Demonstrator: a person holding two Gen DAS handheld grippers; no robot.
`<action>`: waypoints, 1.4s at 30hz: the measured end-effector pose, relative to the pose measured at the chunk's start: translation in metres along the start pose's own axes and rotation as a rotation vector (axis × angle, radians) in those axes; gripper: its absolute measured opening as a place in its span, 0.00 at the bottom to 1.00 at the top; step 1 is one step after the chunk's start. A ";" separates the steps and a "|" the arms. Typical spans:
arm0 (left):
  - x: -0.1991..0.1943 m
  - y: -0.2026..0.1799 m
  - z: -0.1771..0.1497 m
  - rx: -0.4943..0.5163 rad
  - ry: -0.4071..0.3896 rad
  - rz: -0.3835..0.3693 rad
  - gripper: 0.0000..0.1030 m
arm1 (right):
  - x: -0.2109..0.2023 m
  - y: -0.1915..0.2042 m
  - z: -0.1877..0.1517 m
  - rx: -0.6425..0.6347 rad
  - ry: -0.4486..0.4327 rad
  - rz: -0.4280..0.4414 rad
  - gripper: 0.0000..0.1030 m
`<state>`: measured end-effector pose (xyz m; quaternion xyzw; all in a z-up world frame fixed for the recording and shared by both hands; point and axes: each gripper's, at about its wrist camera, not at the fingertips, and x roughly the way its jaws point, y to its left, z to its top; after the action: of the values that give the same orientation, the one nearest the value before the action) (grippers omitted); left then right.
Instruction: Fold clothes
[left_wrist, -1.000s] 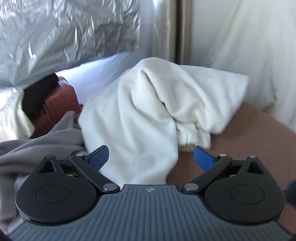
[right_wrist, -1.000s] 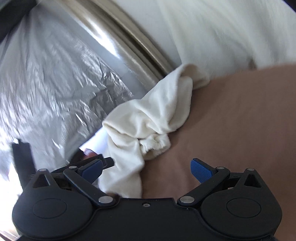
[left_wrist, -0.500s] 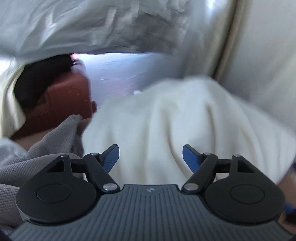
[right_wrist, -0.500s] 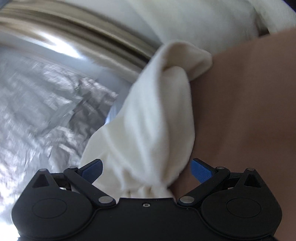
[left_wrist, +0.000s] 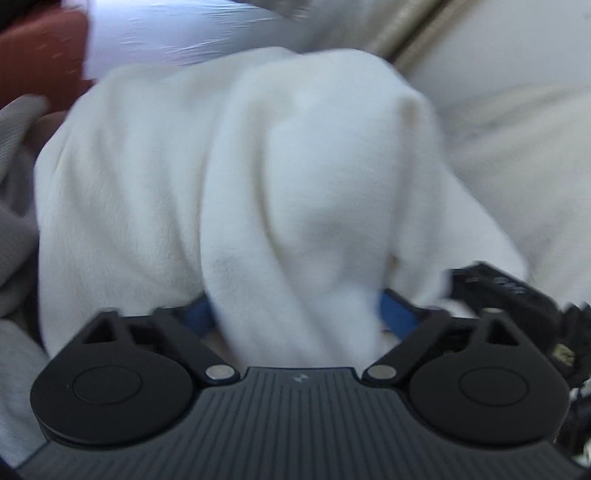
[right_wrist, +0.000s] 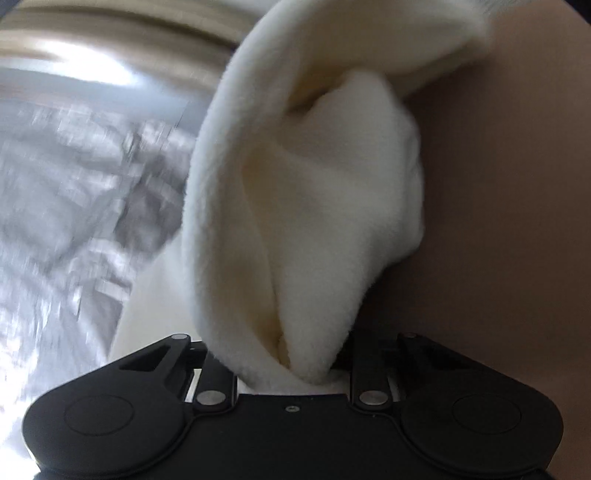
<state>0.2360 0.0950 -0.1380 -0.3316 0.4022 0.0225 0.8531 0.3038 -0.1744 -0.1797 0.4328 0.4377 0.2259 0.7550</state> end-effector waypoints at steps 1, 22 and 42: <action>0.000 -0.002 -0.001 0.001 0.003 -0.032 0.71 | 0.000 0.002 -0.006 -0.009 0.025 0.016 0.25; -0.109 -0.141 -0.113 0.503 0.213 -0.606 0.66 | -0.276 -0.010 -0.149 -0.009 -0.205 0.225 0.21; -0.206 -0.178 -0.292 0.819 0.407 -0.733 0.66 | -0.428 -0.040 -0.280 0.030 -0.304 0.045 0.21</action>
<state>-0.0445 -0.1672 -0.0290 -0.0902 0.3929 -0.4954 0.7695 -0.1581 -0.3761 -0.0821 0.4828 0.3119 0.1682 0.8009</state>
